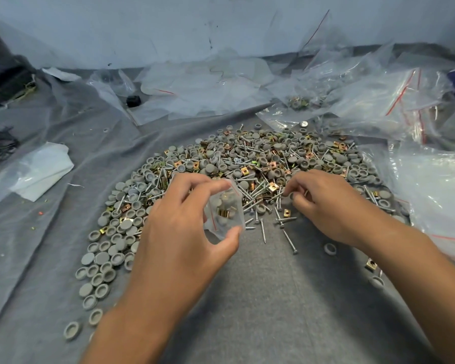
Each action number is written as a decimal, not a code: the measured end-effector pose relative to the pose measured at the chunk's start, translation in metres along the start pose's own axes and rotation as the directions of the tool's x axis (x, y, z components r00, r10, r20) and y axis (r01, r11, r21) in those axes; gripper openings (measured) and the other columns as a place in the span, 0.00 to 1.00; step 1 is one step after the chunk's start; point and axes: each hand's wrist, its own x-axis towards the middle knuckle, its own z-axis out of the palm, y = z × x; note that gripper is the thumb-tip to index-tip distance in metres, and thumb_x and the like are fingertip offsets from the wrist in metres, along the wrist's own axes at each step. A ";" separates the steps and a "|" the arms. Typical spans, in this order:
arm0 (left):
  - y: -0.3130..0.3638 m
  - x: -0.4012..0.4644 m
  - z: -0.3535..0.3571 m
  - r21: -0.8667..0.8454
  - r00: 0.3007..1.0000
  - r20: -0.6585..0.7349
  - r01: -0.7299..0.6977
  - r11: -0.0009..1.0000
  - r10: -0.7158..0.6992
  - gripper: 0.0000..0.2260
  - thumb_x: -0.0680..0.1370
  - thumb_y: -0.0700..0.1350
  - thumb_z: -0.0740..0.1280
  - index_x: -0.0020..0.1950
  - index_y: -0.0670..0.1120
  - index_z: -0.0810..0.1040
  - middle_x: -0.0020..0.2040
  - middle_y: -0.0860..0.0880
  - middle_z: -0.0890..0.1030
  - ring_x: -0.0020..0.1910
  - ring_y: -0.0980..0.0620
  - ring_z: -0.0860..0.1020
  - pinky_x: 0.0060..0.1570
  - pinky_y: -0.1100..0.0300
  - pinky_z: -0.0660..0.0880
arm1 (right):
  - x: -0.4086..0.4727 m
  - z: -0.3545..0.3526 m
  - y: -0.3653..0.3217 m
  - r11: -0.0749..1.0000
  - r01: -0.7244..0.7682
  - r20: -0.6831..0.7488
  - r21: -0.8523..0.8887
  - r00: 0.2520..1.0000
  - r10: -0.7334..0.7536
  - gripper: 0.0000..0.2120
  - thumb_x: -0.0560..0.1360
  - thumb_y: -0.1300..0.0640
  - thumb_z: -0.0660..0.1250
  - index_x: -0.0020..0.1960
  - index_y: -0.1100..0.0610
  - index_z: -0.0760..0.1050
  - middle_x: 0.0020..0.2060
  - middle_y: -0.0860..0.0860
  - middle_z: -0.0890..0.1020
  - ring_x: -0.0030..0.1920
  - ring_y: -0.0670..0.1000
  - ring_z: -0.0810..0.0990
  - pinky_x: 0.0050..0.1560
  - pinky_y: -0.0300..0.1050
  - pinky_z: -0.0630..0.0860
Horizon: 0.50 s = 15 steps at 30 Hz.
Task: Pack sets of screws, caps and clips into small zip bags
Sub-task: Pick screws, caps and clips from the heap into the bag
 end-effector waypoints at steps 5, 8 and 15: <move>0.001 -0.001 -0.002 -0.001 1.000 -0.005 0.016 1.000 -0.016 0.26 0.69 0.52 0.75 0.67 0.53 0.77 0.56 0.57 0.73 0.42 0.60 0.69 0.51 0.50 0.78 | -0.003 0.000 -0.002 1.000 -0.007 0.073 -0.020 0.997 0.008 0.05 0.81 0.51 0.63 0.51 0.41 0.74 0.46 0.41 0.77 0.44 0.39 0.74 0.42 0.38 0.70; 0.000 -0.001 -0.001 -0.002 1.000 0.001 0.021 1.000 -0.021 0.27 0.69 0.51 0.76 0.68 0.53 0.77 0.57 0.57 0.73 0.43 0.61 0.69 0.51 0.49 0.78 | -0.007 -0.002 -0.012 0.999 0.028 -0.041 -0.035 0.999 -0.029 0.04 0.81 0.47 0.64 0.54 0.42 0.75 0.50 0.41 0.75 0.46 0.39 0.74 0.48 0.41 0.72; -0.003 -0.001 0.003 -0.023 1.000 -0.004 0.010 1.000 -0.010 0.25 0.70 0.52 0.75 0.67 0.53 0.77 0.58 0.58 0.73 0.44 0.59 0.72 0.50 0.49 0.78 | -0.029 -0.007 -0.079 0.797 0.601 -0.495 0.058 0.711 -0.499 0.05 0.80 0.58 0.69 0.51 0.58 0.82 0.44 0.45 0.81 0.41 0.40 0.76 0.45 0.34 0.75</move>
